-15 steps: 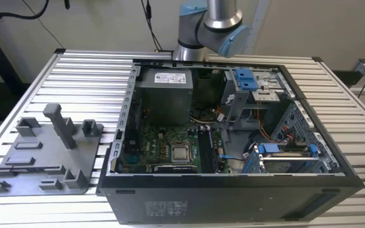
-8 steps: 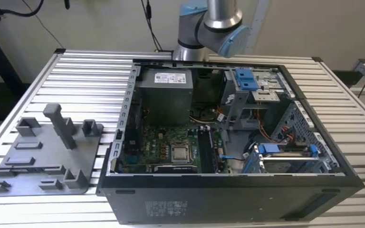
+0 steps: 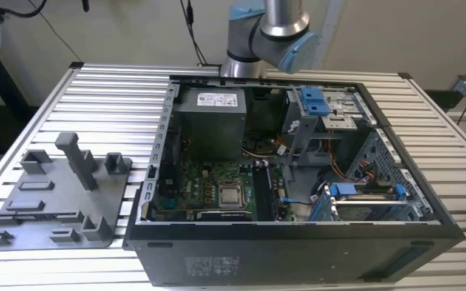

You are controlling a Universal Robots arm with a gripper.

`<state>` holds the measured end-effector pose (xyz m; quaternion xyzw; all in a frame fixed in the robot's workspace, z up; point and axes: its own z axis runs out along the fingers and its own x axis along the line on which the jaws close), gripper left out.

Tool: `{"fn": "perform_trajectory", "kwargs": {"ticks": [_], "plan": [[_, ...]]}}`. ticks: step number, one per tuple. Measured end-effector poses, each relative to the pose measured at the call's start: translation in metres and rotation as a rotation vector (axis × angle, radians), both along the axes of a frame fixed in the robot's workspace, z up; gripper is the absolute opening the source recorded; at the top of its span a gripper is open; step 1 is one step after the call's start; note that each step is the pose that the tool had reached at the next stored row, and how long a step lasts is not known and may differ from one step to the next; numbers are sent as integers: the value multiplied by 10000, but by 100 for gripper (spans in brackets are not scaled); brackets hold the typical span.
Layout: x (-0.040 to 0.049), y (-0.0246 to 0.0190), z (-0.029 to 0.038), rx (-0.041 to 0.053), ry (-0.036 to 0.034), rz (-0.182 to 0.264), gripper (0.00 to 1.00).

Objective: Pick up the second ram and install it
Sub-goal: 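Pick up the second ram and move it above second insertion slot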

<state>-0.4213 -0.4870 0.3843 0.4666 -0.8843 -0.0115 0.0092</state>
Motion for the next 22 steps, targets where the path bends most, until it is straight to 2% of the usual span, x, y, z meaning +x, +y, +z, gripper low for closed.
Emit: {"fn": "perform_trajectory", "kwargs": {"ticks": [13, 22], "plan": [[0, 0, -11, -29, 0, 2349, 11], [0, 0, -24, -50, -36, 3995, 11]]}}
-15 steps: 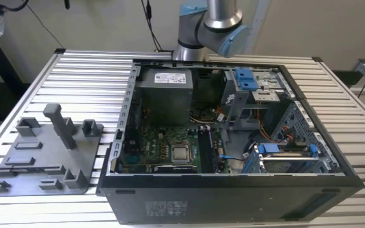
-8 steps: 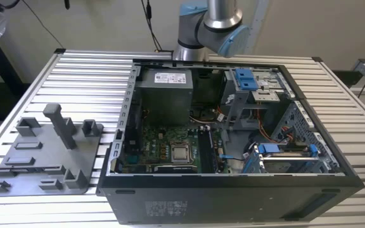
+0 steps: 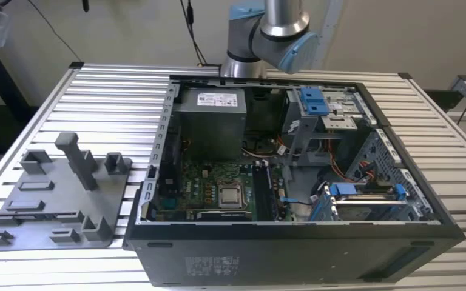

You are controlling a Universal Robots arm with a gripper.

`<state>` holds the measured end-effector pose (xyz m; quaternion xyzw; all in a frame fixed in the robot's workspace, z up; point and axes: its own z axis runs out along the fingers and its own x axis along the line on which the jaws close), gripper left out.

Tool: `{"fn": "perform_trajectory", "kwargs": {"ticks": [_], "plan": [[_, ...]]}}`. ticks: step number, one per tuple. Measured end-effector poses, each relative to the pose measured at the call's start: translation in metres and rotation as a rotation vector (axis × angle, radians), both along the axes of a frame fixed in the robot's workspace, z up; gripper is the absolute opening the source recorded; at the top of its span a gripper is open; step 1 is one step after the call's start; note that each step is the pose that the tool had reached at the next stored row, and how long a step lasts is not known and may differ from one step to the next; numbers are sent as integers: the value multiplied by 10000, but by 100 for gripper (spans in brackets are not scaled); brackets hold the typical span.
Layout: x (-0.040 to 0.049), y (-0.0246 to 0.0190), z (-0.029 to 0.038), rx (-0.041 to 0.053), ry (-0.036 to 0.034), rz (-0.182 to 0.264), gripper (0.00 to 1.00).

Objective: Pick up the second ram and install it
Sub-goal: 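Pick up the second ram and move it above second insertion slot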

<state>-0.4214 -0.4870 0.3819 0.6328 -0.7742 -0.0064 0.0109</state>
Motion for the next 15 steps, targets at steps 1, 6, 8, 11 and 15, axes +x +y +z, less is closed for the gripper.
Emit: {"fn": "perform_trajectory", "kwargs": {"ticks": [1, 6, 8, 11, 15], "plan": [[0, 0, -3, 1, -7, 179, 11], [-1, -1, -13, -2, -101, 994, 11], [-1, -3, -17, -1, -133, 1245, 11], [-1, -13, -20, -1, -134, 1489, 11], [0, -50, -24, 2, -134, 1550, 11]]}}
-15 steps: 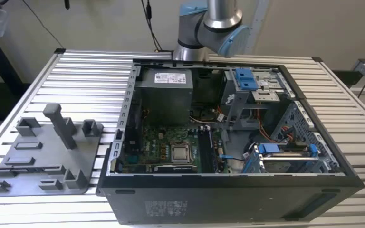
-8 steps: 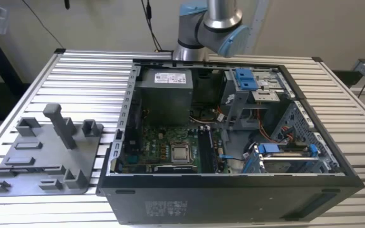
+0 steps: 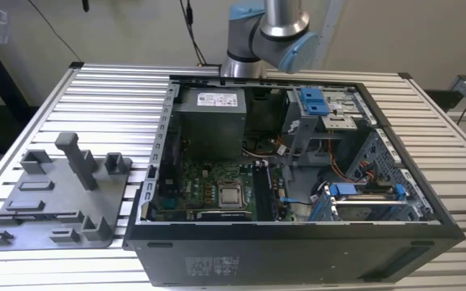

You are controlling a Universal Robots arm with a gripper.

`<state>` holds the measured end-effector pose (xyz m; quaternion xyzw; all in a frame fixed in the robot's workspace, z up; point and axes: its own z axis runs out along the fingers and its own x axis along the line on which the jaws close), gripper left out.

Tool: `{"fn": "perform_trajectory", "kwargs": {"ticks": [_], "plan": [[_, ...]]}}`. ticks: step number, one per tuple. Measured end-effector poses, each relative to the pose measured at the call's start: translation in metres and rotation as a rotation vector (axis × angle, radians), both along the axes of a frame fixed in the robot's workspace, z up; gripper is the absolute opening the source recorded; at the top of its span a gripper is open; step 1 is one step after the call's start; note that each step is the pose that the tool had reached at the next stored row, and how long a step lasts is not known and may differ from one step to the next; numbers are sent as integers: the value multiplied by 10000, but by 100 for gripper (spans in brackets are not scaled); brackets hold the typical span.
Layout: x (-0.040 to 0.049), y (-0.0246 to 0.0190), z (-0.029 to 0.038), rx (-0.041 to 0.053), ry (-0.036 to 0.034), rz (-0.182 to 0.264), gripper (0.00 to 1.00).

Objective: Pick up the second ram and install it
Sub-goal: 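Pick up the second ram and move it above second insertion slot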

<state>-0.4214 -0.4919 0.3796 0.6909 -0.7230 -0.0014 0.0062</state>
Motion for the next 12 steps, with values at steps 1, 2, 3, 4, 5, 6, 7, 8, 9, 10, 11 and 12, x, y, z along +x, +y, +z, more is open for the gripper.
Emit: {"fn": "perform_trajectory", "kwargs": {"ticks": [1, 2, 3, 4, 5, 6, 7, 8, 9, 10, 11, 12], "plan": [[1, -22, -2, 12, 0, 1, 11], [3, -49, -5, 42, 1, 1, 11], [6, -76, -10, 83, 0, 1, 11], [13, -98, -14, 118, 0, 1, 11], [22, -119, -17, 150, 0, 1, 11], [37, -133, -20, 173, -1, 1, 11], [57, -140, -21, 181, 2, 1, 11], [78, -146, -22, 184, 12, 0, 11], [97, -153, -25, 190, 24, 0, 11], [107, -156, -26, 191, 28, 1, 11], [112, -156, -28, 192, 29, 1, 11], [112, -156, -30, 194, 28, -1, 11]]}}
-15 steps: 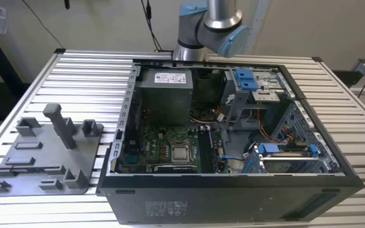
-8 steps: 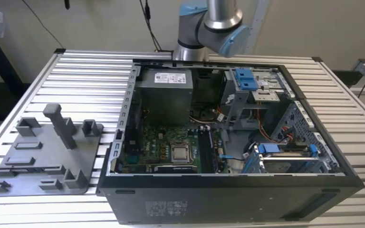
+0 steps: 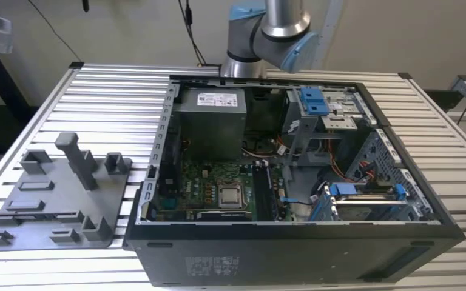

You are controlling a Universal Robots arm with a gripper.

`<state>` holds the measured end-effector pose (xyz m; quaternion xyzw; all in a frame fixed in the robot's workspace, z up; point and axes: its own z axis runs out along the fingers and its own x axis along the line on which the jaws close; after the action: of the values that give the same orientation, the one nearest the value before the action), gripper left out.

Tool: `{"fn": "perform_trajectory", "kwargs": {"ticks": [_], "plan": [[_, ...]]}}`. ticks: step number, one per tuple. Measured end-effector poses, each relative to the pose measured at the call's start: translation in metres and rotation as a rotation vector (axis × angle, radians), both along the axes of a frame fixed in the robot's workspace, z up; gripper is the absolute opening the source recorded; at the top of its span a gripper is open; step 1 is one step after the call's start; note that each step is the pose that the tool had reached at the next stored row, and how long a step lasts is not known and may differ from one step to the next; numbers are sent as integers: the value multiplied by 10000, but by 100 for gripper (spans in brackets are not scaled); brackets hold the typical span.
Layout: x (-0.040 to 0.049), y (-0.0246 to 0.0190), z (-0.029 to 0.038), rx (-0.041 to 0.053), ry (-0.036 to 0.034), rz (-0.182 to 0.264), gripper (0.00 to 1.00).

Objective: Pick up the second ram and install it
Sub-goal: 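Pick up the second ram and move it above second insertion slot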

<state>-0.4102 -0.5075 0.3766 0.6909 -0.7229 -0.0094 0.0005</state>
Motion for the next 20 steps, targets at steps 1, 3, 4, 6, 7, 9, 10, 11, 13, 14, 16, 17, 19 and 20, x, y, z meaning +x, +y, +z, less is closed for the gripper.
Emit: {"fn": "perform_trajectory", "kwargs": {"ticks": [1, 3, 4, 6, 7, 9, 10, 11, 13, 14, 16, 17, 19, 20], "plan": [[0, 0, 0, 0, 0, 0, 11], [1, -1, 1, -1, 1, 1, 11], [1, 0, 1, -1, 2, 1, 11], [2, -1, 1, -1, 2, 2, 11], [2, 0, 1, 0, 1, 2, 11], [2, 0, 1, 0, 1, 2, 11], [2, 0, 1, 0, 1, 1, 11], [2, 0, 1, 0, 1, 1, 11], [2, 0, 1, 0, 1, 2, 11], [1, 0, 1, 0, 2, 1, 11], [1, 0, 1, 1, 2, 1, 18], [1, 0, 1, 1, 1, 1, 18], [1, 0, 1, 1, 1, 1, 24], [1, 0, 1, 1, 1, 1, 30]]}}
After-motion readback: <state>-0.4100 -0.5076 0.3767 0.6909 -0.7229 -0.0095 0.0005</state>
